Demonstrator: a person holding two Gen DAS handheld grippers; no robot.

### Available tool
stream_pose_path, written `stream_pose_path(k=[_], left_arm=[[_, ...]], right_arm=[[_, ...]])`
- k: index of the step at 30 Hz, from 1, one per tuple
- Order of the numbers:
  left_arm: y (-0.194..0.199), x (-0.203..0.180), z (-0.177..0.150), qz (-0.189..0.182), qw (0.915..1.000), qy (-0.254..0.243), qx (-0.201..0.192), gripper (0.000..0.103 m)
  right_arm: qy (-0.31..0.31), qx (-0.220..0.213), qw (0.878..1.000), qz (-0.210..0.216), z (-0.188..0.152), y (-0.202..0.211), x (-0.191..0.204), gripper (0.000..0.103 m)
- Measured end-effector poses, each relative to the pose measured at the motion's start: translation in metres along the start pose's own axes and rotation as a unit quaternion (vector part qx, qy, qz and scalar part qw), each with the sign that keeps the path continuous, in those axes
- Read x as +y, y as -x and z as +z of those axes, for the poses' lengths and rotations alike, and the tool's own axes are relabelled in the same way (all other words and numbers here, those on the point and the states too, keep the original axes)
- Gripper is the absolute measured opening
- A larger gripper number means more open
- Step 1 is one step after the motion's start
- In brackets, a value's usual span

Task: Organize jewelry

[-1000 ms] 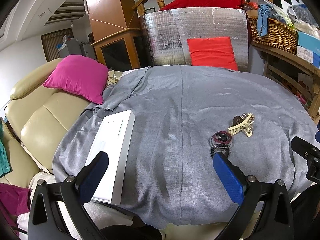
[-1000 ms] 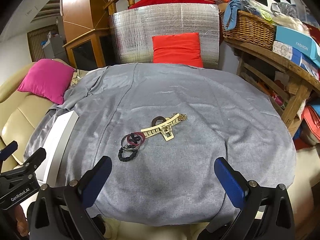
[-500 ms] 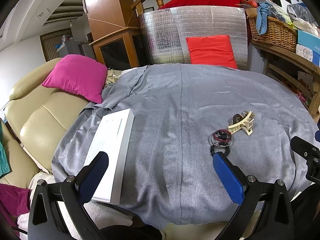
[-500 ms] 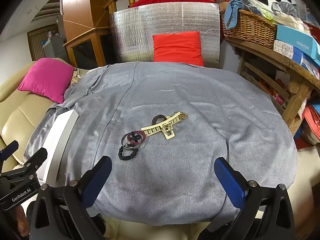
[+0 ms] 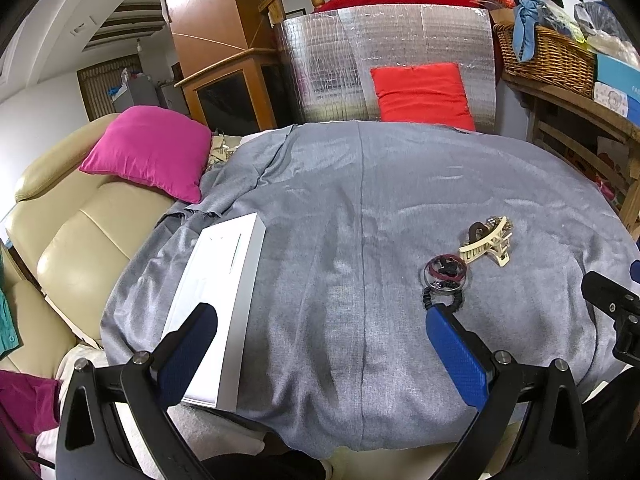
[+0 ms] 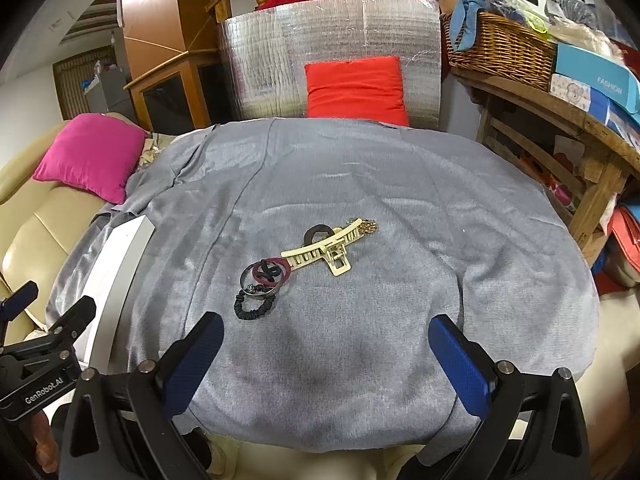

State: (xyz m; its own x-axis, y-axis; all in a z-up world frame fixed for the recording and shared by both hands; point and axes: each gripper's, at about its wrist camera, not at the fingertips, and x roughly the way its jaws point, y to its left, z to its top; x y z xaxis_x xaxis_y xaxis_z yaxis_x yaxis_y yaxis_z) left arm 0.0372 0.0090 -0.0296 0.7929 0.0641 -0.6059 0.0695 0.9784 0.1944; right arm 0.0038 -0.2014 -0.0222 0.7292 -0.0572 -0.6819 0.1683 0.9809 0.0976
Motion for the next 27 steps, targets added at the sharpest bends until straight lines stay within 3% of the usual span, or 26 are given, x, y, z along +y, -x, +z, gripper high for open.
stream_pose_path(k=[17,24,27], left_arm=[[-0.035,-0.003,-0.002,-0.023,0.9997,0.005,0.011,0.103],[-0.061,-0.011,-0.007,-0.066,0.9977,0.012,0.001,0.103],[-0.076,-0.015,-0.011,-0.098,0.9949,0.018,0.015,0.103]], right_arm=[[-0.018,0.016,1.000,0.000,0.004,-0.033,-0.017,0.103],[-0.008,0.003,1.000,0.014,0.011,-0.048,-0.014,0.103],[-0.006,-0.002,0.999,0.033,0.013,-0.058,-0.016,0.103]])
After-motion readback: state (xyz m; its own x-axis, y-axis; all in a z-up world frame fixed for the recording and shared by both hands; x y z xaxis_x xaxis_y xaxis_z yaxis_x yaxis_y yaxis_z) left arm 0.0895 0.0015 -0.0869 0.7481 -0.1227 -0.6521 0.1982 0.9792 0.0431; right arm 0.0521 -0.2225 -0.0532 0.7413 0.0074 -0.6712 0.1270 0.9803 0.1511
